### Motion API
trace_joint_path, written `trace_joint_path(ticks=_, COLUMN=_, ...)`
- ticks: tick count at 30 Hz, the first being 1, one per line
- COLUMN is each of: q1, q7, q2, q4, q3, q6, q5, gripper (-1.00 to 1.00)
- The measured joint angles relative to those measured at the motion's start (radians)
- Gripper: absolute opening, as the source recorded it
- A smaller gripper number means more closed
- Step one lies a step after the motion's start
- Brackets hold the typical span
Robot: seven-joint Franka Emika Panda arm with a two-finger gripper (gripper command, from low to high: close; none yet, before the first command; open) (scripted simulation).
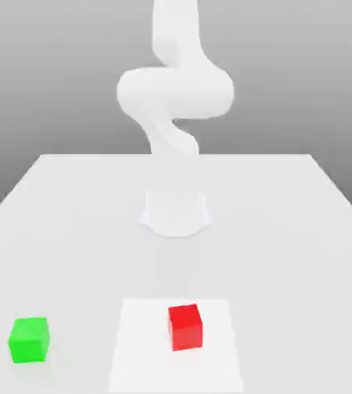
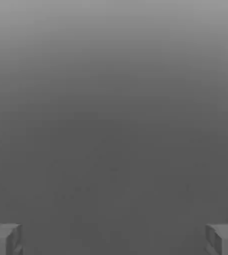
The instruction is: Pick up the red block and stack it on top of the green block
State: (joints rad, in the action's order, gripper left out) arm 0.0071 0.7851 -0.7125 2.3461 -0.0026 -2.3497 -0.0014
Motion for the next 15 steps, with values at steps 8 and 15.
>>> trace_joint_path(ticks=8, q1=0.021, q7=-0.054, q2=0.300, q4=0.155, q3=-0.008, q6=-0.169, q5=-0.001, gripper=0.00)
trace_joint_path(ticks=15, q1=0.037, q7=-0.101, q2=0.554, q4=0.287, q3=-0.012, q6=-0.313, q5=0.001, gripper=0.00)
